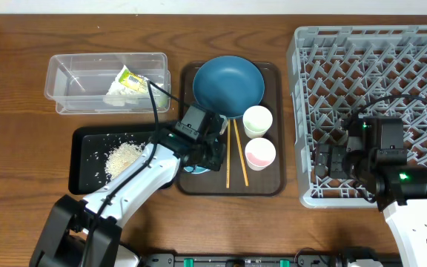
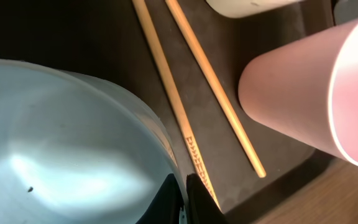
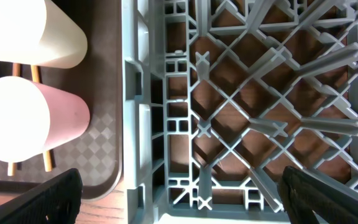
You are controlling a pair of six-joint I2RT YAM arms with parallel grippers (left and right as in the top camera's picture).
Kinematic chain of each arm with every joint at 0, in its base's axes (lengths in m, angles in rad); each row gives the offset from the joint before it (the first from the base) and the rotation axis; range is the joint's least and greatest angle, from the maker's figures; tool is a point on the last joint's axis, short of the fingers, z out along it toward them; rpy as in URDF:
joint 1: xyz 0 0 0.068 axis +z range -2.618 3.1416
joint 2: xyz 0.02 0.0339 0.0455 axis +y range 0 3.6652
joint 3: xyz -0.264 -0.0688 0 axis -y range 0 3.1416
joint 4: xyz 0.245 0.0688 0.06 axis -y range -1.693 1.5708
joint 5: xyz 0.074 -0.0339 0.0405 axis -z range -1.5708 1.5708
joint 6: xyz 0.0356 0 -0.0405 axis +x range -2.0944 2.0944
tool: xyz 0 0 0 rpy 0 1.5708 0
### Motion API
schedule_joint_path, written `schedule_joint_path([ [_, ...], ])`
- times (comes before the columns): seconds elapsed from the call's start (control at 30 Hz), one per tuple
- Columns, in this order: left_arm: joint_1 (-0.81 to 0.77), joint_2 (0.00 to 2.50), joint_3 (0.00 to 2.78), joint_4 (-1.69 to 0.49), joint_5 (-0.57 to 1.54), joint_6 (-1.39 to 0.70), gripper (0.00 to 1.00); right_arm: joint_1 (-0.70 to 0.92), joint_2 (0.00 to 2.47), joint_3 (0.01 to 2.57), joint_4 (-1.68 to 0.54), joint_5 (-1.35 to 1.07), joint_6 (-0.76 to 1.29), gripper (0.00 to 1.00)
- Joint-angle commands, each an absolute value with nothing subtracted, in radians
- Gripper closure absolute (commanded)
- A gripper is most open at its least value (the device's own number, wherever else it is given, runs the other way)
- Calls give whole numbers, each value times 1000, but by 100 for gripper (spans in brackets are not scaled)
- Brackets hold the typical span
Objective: Sort waste into correct bins and load items into the dishwasher rack
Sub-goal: 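Set the empty bowl back on the brown tray with the left gripper, then grasp the pink cup with the left gripper and lift it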
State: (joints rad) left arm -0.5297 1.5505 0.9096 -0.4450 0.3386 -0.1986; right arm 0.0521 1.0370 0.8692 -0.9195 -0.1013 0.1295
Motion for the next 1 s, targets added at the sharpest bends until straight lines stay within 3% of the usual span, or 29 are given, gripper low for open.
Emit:
schedule_joint_path([
  [0.0,-531,1568,929,-443,321,-205,85,59,1039,888,-921,-102,141,1],
  [0.1,-531,1560,934,-443,327,-205,61,59,1039,888,-921,-102,141,1],
  [0.13,-531,1552,937,-443,328,-205,59,59,1039,888,-920,-102,141,1],
  [0.5,-550,1443,982,-362,381,-250,54,59,1039,888,-920,-102,142,1],
  [0.97,-677,1596,981,-290,320,-260,52,59,1039,888,-921,-102,142,1],
])
